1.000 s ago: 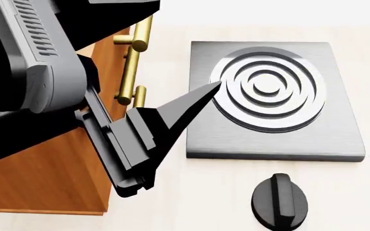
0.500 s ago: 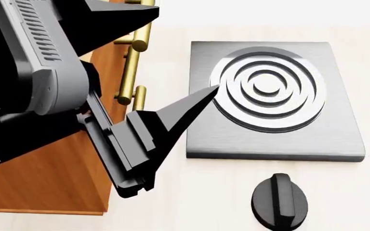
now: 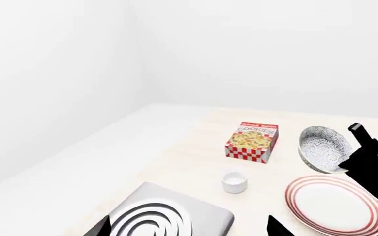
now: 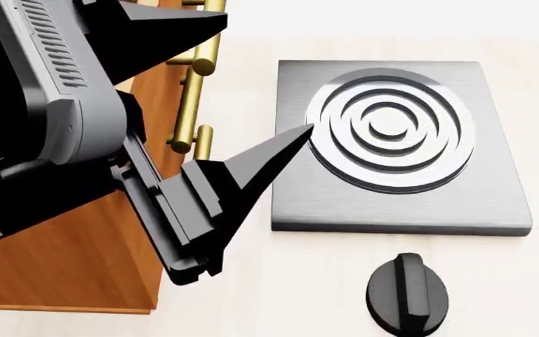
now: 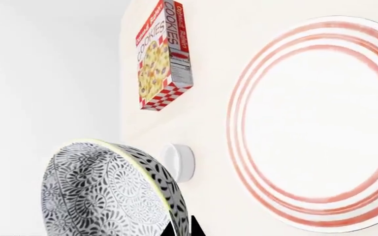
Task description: Pick the akita bowl on the wooden cabinet and place it on the plate.
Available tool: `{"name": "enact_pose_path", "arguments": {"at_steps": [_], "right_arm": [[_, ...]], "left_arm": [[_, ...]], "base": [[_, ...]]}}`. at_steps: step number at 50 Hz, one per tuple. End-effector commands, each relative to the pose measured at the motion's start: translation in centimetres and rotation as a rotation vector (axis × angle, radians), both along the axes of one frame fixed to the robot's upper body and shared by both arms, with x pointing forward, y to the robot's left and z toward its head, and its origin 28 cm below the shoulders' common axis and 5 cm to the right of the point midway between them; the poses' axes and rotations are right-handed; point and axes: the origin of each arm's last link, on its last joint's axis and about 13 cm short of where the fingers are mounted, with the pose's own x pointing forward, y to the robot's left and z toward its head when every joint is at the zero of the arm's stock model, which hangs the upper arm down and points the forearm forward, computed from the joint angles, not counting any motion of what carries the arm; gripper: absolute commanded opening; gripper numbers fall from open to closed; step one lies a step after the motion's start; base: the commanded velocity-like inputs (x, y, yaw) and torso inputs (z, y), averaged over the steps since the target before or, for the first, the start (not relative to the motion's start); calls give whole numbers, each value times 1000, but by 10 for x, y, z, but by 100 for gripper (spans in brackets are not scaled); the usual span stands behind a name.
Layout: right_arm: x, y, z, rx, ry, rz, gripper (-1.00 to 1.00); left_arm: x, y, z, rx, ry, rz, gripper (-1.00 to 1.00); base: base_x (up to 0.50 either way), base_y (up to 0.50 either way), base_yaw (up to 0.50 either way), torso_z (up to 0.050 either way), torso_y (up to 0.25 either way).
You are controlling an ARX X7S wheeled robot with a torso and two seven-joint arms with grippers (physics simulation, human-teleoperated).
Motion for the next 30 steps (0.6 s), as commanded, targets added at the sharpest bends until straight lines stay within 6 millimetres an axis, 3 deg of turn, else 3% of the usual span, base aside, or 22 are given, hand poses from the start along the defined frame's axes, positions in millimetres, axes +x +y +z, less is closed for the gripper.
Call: {"name": "enact_pose_path", "arguments": {"at_steps": [1, 15, 30], "right_arm": [[12, -3, 9, -45, 11, 0, -100], [25, -12, 10, -57, 56, -19, -100], [31, -21, -8, -25, 121, -46, -100]], "left_arm": [[1, 0, -1, -5, 5, 0, 100], [3, 2, -5, -6, 14, 6, 100], [5, 2, -8, -5, 21, 8, 100]], "base": [[0, 0, 0, 0, 10], [0, 0, 0, 0, 0], [0, 0, 0, 0, 0]]}}
